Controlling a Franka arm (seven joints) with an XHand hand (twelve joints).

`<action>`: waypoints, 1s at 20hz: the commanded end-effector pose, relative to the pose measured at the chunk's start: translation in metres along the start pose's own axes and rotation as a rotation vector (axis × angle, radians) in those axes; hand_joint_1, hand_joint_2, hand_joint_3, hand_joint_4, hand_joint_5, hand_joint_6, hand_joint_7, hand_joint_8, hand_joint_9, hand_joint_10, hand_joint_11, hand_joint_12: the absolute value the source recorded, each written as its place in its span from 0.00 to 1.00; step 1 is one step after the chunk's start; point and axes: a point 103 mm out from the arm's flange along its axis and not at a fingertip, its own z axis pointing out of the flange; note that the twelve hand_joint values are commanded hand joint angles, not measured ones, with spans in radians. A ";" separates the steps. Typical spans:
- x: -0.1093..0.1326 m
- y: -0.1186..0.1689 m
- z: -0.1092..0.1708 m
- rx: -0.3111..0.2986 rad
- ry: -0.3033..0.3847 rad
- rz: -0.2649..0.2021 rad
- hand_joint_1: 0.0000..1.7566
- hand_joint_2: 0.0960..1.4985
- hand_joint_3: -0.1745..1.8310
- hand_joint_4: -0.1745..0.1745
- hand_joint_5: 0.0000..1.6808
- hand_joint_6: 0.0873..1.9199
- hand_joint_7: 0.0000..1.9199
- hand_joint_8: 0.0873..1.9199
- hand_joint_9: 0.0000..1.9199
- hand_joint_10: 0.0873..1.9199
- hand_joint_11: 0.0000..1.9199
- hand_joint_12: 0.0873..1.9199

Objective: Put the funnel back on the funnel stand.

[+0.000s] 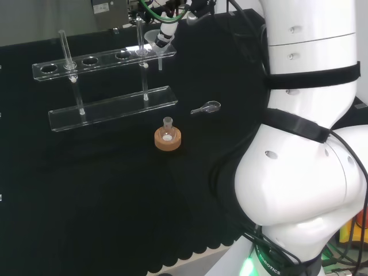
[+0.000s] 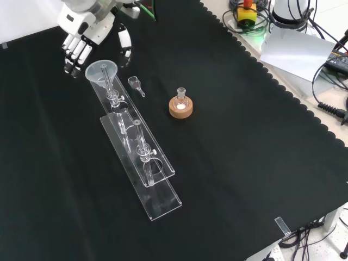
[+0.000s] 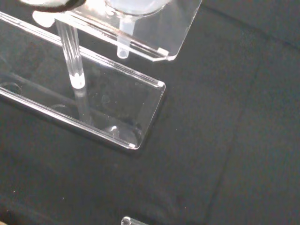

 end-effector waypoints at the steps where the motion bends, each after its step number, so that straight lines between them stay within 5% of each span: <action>1: 0.011 -0.047 -0.013 -0.087 0.009 0.023 0.37 0.40 0.35 0.45 0.01 0.00 0.00 0.00 0.00 0.33 0.00 0.76; 11: 0.036 -0.138 -0.021 -0.255 0.068 0.051 0.37 0.42 0.33 0.41 0.06 0.00 0.06 0.00 0.05 0.37 0.00 0.78; 16: 0.057 -0.182 -0.012 -0.332 0.100 0.044 0.38 0.45 0.34 0.40 0.13 0.00 0.05 0.24 0.12 0.35 0.04 0.77; 20: 0.069 -0.207 0.003 -0.345 0.109 0.055 0.37 0.47 0.34 0.39 0.15 0.00 0.05 0.28 0.13 0.35 0.05 0.77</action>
